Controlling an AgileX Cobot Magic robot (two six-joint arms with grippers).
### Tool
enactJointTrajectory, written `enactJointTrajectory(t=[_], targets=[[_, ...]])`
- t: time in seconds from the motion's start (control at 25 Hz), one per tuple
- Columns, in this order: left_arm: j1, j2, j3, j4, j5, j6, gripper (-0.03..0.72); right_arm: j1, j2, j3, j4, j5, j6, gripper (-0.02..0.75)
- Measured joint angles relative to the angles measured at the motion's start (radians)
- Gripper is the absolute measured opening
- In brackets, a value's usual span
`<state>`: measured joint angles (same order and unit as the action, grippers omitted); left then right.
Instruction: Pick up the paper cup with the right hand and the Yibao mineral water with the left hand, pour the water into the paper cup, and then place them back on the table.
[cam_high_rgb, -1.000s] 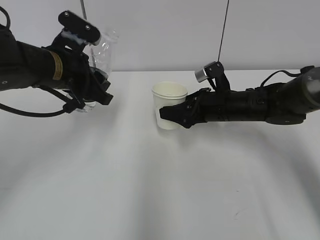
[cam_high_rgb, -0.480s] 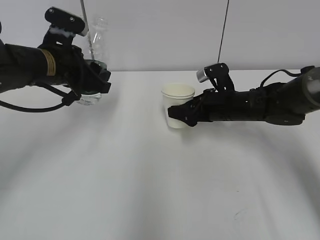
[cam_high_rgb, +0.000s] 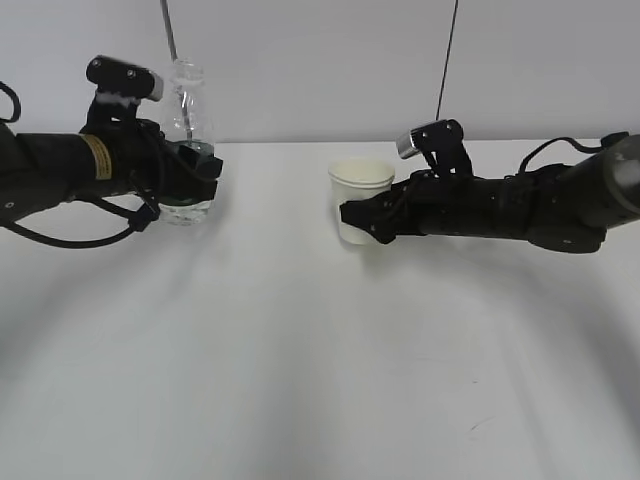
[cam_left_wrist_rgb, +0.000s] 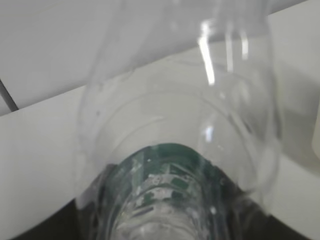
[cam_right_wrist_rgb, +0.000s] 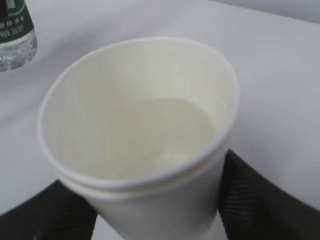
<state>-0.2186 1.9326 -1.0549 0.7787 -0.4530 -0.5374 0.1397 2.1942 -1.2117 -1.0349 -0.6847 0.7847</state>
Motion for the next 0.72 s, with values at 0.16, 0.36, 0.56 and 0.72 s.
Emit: enactJointTrajectory(t=[0.16,0.36,0.56,0.72], targets=[[0.046,0.055,0.000,-0.008,-0.115,0.000,0.335,0.000,0.000,0.000,0.127,0.002,-0.061,0.521],[0.066,0.106,0.000,-0.009,-0.190,0.007,0.335,0.000,0.000,0.000,0.265,0.004,-0.141,0.521],[0.066,0.149,0.000,-0.011,-0.252,0.043,0.335,0.000,0.000,0.000,0.391,0.004,-0.213,0.521],[0.066,0.162,0.000,-0.023,-0.271,0.055,0.335,0.000,0.006,0.000,0.475,0.000,-0.265,0.521]])
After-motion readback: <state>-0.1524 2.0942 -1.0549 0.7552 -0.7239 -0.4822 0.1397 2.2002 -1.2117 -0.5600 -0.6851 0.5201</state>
